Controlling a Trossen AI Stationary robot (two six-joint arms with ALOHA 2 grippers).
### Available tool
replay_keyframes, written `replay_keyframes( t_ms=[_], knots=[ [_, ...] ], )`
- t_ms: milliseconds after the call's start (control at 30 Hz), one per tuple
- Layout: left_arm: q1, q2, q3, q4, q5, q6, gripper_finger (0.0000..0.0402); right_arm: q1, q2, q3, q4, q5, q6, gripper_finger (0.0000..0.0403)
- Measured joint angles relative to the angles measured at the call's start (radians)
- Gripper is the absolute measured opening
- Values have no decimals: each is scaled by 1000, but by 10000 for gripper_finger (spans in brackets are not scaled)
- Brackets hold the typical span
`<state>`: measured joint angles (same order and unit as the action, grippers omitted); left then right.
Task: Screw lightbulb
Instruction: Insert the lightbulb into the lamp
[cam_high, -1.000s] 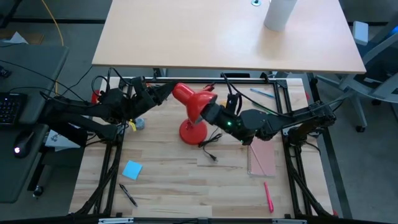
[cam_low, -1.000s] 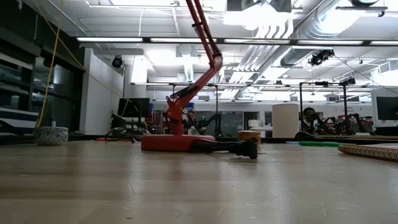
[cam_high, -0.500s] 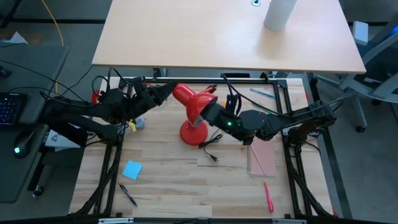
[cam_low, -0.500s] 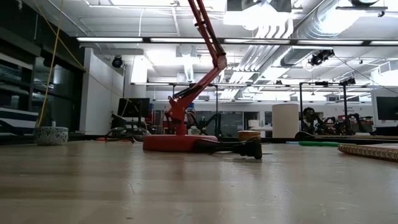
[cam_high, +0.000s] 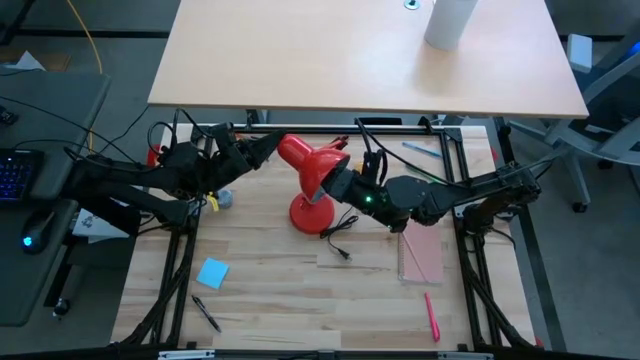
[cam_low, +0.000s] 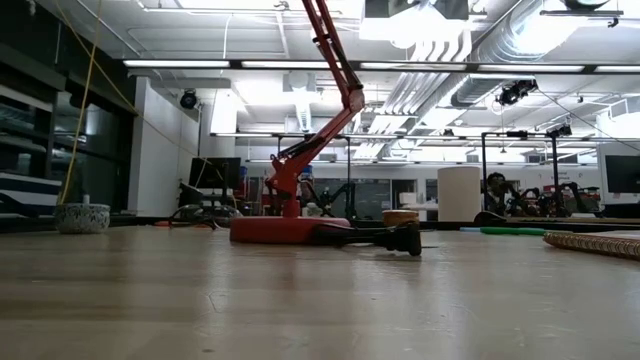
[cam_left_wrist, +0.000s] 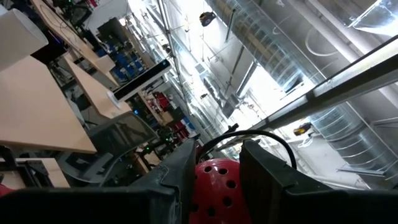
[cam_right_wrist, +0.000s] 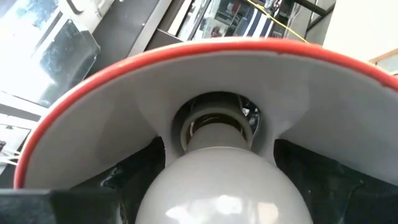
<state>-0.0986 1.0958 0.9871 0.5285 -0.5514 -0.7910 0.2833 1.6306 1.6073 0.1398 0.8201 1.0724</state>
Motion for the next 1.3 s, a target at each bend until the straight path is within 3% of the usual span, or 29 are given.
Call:
replay_keyframes(
  t_ms=[1300],
  knots=[
    [0,1,0,46,1,26,106,-9,-36,0,-39,-111,23,291]
  ],
)
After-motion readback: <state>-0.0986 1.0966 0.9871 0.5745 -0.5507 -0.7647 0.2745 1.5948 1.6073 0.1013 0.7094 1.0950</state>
